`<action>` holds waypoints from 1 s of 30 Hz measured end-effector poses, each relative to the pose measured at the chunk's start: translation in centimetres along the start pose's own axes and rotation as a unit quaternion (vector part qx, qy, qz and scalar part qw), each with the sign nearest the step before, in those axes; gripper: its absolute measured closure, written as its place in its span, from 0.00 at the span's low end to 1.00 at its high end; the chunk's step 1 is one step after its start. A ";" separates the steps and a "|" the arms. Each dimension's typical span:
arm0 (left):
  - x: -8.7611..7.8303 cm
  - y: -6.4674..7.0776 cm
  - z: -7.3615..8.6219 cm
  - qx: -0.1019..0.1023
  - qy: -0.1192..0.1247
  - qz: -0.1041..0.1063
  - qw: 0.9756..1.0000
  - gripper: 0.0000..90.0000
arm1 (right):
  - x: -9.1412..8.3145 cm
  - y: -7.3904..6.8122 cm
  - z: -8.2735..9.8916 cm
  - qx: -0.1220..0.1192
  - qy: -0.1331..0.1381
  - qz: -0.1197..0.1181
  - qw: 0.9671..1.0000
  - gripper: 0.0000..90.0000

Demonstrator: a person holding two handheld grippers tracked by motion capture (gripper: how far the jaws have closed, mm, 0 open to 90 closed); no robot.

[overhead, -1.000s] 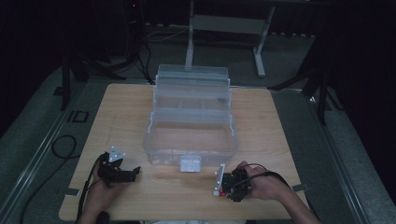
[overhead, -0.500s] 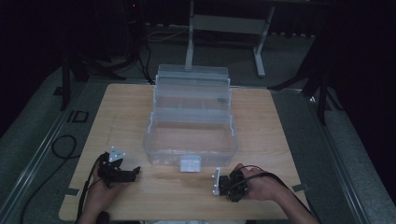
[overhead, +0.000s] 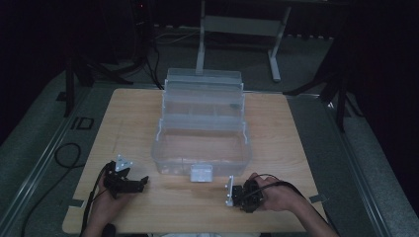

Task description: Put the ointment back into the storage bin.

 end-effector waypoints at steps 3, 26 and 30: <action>0.0 0.0 0.0 0.000 0.000 0.000 1.000 0.04 | -0.4 0.0 0.2 0.003 0.002 -0.002 1.000 0.78; 0.0 0.0 0.0 0.000 0.000 0.000 1.000 0.04 | -4.3 1.5 1.0 0.011 0.007 0.015 1.000 0.78; 0.0 0.0 0.0 0.000 0.000 0.000 1.000 0.04 | -4.9 1.8 1.2 0.012 0.007 0.019 1.000 0.78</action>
Point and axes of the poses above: each handheld gripper's, and its own axes: x roughly forward along the jaws, z roughly out of its underside, y roughly to its right, the point moved 7 cm from there along x, roughly forward along the jaws, and after that the axes turned 2 degrees about x, right-handed, at the moved point
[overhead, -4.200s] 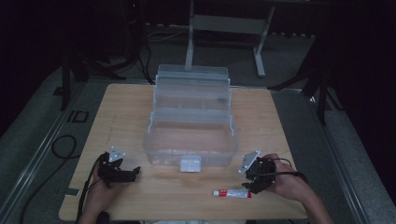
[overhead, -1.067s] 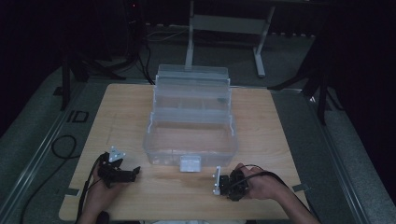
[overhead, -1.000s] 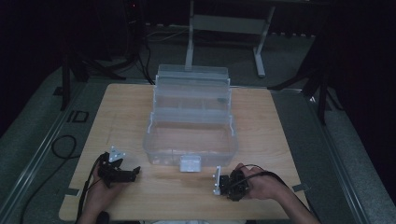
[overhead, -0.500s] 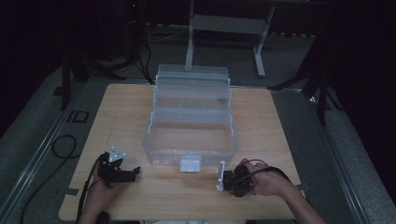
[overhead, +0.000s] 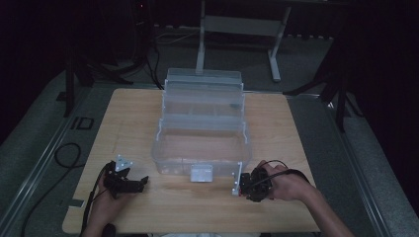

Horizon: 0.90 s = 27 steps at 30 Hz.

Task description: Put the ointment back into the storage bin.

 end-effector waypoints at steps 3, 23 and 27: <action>0.0 0.0 0.0 0.000 0.000 0.000 1.000 0.04 | -0.5 0.2 0.0 0.002 0.002 0.004 1.000 0.78; 0.0 0.0 0.0 0.000 0.000 0.000 1.000 0.04 | -4.0 1.9 0.3 0.009 0.014 0.025 1.000 0.78; 0.0 0.0 0.0 0.000 0.000 0.000 1.000 0.04 | -4.9 2.2 0.3 0.011 0.013 0.033 0.999 0.78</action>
Point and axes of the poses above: each handheld gripper's, and its own axes: x roughly forward along the jaws, z roughly out of its underside, y roughly to its right, the point moved 7 cm from there along x, roughly forward along the jaws, and after that the axes turned 2 degrees about x, right-handed, at the moved point
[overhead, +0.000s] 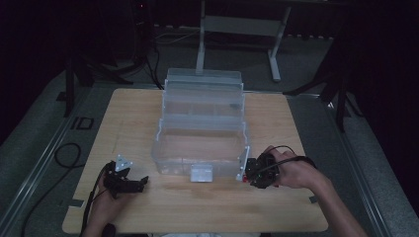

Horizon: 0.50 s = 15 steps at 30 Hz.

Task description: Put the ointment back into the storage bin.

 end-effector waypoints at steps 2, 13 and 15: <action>0.0 0.0 0.0 0.000 0.000 0.000 1.000 0.04 | -0.4 0.2 0.0 0.000 -0.001 0.003 1.000 0.78; 0.0 0.0 0.0 0.000 0.000 0.000 1.000 0.04 | -1.9 0.9 -0.1 0.000 -0.003 0.012 1.000 0.78; 0.0 0.0 0.0 0.000 -0.001 0.000 1.000 0.04 | -2.1 1.1 -0.2 0.000 -0.003 0.015 1.000 0.78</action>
Point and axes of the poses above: each handheld gripper's, and its own axes: x roughly forward along the jaws, z roughly out of its underside, y roughly to its right, the point moved 7 cm from there along x, roughly forward along the jaws, and after that the axes turned 2 degrees about x, right-handed, at the moved point
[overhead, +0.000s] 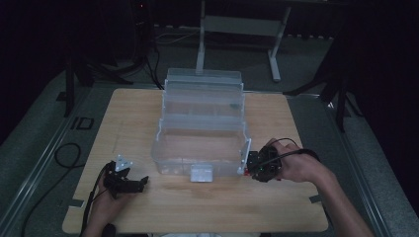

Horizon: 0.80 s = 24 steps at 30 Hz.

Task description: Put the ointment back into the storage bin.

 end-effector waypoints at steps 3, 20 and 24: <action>0.0 0.0 0.0 0.000 0.000 0.000 1.000 0.04 | -0.4 0.2 -0.2 -0.001 -0.001 0.003 1.000 0.78; 0.0 0.0 0.0 0.000 0.001 0.000 1.000 0.04 | -1.9 2.1 -1.5 -0.007 -0.002 0.017 1.000 0.78; 0.0 0.0 0.0 0.000 0.001 0.000 1.000 0.04 | -2.0 2.3 -1.9 -0.010 -0.002 0.017 1.000 0.78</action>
Point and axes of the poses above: each handheld gripper's, and its own axes: x roughly forward along the jaws, z roughly out of its underside, y roughly to its right, the point moved 7 cm from there along x, roughly forward along the jaws, and after that the axes turned 2 degrees about x, right-handed, at the moved point
